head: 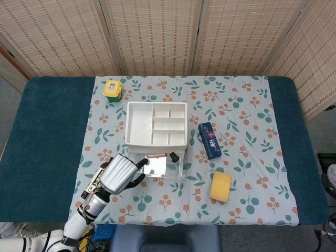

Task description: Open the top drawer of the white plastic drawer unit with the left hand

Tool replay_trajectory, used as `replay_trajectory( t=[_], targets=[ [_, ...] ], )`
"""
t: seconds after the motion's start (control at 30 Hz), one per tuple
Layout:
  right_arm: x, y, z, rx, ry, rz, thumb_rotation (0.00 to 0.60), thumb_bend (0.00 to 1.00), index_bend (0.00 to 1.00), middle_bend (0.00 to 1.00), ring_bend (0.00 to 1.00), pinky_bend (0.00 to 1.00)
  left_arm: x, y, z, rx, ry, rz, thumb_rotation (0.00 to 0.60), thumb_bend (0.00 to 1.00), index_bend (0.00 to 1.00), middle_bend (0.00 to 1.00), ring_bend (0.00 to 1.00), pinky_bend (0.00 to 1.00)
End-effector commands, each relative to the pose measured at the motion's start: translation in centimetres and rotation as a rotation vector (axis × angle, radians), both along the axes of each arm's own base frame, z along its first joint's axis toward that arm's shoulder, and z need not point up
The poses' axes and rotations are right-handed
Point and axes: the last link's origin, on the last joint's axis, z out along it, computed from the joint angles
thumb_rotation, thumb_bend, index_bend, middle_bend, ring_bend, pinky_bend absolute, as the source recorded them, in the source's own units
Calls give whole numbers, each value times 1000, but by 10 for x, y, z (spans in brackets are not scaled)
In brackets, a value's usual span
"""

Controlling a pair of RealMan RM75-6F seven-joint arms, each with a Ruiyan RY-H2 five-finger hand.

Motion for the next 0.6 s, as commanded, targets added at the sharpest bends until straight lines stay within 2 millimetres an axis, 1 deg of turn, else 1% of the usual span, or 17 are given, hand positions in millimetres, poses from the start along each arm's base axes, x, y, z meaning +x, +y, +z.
replay_trajectory(
  t=[0.03,0.13,0.3,0.37,0.6],
  targets=[
    [1,-1,1,2,4,5,600,391,0,7,9,17,-2,16,14,50,5,-123,600,357,419,990,1000,1000],
    [3,-2,2,3,9,12,600,391,0,7,9,17,-3,24,17,63,47,-208,600,331,423,990,1000,1000],
    [5,-3,1,10,13,11,600,391,0,7,9,17,1,37,17,62,116,-313,600,184,419,987,1000,1000],
    [4,-3,0,13,13,7,600,391,0,7,9,17,2,43,15,64,154,-340,600,147,418,985,1000,1000],
    [3,-4,0,15,20,-3,600,391,0,7,9,17,13,57,8,71,262,-433,600,132,393,985,1000,1000]
  ],
)
